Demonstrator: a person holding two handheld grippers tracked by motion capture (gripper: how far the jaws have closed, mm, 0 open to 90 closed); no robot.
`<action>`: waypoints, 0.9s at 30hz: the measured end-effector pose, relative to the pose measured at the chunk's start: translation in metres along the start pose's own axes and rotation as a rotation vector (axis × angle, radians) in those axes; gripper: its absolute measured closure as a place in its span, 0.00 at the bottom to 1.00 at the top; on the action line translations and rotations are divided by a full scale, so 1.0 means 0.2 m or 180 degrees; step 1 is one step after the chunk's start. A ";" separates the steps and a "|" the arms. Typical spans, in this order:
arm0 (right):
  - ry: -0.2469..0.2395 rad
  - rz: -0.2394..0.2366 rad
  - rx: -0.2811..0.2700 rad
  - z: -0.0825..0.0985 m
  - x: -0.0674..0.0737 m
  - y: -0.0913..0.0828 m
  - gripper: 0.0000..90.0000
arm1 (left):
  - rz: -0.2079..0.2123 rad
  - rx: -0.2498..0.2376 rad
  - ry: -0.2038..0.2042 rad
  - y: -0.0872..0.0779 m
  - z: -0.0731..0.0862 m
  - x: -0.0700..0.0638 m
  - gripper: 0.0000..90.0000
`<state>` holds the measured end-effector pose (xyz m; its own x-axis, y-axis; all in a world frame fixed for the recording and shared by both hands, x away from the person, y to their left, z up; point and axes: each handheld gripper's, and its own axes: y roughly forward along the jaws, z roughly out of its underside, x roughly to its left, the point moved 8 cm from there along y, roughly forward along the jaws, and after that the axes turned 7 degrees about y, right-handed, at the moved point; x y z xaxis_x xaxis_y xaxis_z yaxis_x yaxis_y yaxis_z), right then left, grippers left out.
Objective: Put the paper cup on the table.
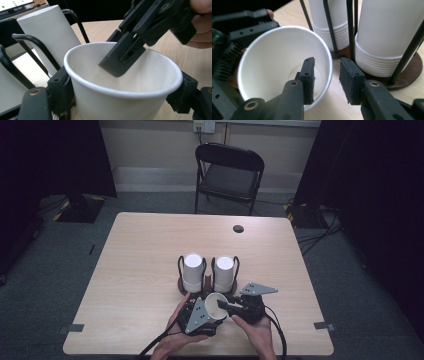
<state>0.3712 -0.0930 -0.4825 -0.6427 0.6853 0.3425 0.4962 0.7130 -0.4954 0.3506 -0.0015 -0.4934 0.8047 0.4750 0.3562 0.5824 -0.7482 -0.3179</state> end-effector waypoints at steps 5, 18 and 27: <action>-0.0025 0.0011 -0.0179 -0.01 0.00 -0.02 0.70 | -0.0060 0.0034 -0.0115 -0.01 0.02 0.03 0.25; 0.0037 0.0016 -0.0619 -0.04 -0.06 -0.07 0.65 | -0.0096 -0.0040 -0.0524 -0.04 0.07 0.10 0.25; 0.0034 0.0198 -0.0831 -0.04 -0.11 -0.11 0.50 | -0.0210 -0.0094 -0.0654 -0.10 0.08 0.16 0.25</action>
<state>0.3787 -0.1217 -0.4729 -0.6007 0.7296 0.3270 0.6693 0.6826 -0.2935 0.3661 0.0357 -0.4908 0.7732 0.6057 0.1879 0.6335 -0.7241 -0.2728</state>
